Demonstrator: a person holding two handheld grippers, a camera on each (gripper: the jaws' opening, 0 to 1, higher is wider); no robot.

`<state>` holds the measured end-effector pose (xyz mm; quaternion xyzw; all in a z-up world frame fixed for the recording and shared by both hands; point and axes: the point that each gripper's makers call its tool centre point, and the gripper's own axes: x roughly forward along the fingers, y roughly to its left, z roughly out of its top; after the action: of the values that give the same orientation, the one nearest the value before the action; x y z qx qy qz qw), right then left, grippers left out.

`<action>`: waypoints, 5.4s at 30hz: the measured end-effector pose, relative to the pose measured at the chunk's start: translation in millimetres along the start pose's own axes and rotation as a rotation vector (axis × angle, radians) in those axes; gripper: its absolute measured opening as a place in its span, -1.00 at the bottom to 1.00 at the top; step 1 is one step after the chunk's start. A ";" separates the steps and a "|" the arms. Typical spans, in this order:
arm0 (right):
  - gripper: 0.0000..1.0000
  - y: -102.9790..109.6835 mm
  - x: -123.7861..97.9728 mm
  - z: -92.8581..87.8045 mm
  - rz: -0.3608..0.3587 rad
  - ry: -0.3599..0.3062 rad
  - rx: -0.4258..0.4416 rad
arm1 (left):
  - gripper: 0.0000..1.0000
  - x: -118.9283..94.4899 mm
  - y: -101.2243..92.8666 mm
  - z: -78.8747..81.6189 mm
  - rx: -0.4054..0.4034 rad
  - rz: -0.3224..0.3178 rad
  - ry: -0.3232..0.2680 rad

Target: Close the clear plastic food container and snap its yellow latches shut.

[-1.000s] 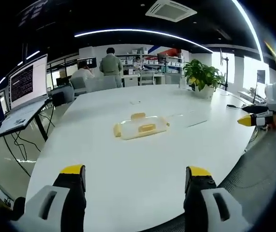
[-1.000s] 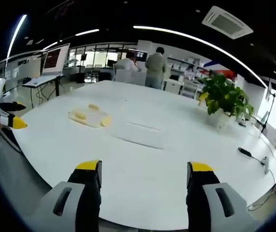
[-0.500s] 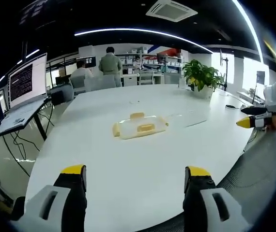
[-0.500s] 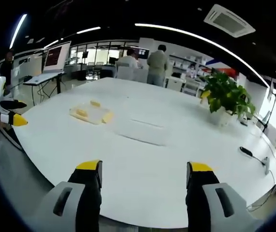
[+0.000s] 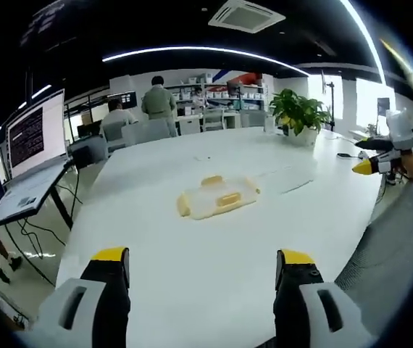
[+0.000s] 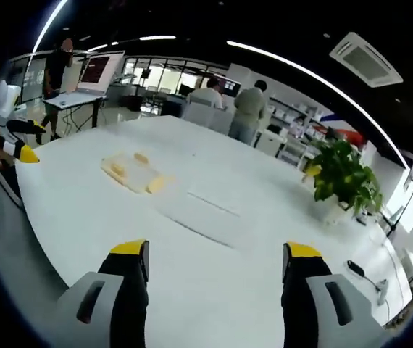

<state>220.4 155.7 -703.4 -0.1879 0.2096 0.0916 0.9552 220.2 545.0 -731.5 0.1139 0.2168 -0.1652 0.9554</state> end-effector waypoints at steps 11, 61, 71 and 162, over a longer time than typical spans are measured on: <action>0.38 11.7 60.3 36.4 0.105 -0.030 -0.157 | 0.44 49.8 44.7 20.2 0.167 0.006 0.044; 0.08 147.6 253.1 28.2 0.863 0.244 -0.793 | 0.30 250.4 31.0 20.1 0.753 -0.547 0.386; -0.21 153.4 246.0 18.2 1.021 0.337 -0.730 | 0.17 248.3 21.3 13.8 0.786 -0.658 0.423; -0.28 111.8 202.8 52.0 1.082 0.283 -0.790 | -0.36 195.4 -25.8 48.4 0.751 -0.829 0.549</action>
<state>392.6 298.0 -783.7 -0.4012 0.3478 0.6001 0.5983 395.4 455.2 -780.9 0.3870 0.4077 -0.5520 0.6159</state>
